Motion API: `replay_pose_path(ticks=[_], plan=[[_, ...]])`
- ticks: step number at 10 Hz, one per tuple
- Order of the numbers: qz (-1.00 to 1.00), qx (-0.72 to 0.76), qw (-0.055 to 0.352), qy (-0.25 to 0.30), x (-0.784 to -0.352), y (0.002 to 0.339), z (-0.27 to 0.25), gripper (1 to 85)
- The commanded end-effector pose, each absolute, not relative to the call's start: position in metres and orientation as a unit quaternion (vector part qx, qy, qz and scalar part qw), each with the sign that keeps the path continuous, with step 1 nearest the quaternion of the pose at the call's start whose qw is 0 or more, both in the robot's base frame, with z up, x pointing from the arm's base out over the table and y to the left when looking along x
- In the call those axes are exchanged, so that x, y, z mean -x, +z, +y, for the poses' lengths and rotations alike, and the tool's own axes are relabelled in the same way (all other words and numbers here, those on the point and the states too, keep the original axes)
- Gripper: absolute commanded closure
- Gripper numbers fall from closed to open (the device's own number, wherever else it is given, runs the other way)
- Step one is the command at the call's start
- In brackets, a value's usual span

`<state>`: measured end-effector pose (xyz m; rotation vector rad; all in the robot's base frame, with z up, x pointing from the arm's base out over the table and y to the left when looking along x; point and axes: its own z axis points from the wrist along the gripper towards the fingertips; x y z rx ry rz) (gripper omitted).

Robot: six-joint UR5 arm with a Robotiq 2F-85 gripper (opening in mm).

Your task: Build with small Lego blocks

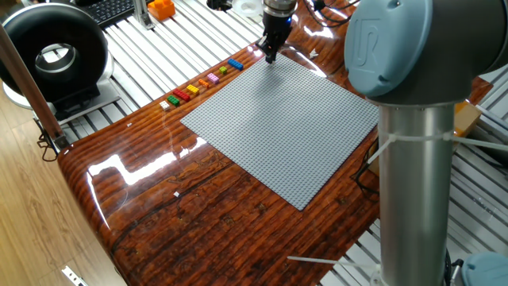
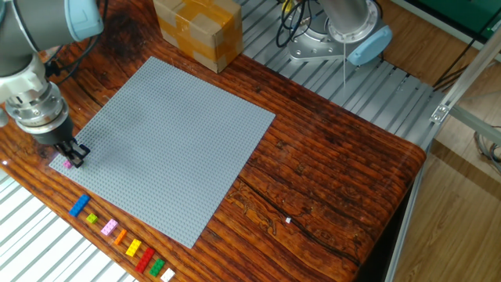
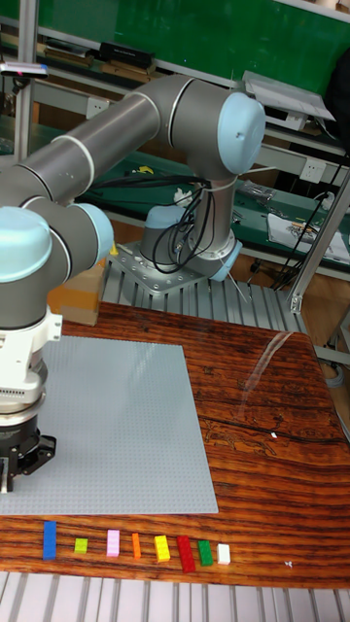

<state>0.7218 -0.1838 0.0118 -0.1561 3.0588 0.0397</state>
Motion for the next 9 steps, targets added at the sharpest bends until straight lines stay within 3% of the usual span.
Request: replay_pose_path(ticks=[1,9], plan=[[0.998,0.04,0.048,0.015,-0.7273,0.0095,-0.1784,84.7],[0.997,0.038,0.064,0.018,-0.7362,0.0058,-0.1763,84.7]])
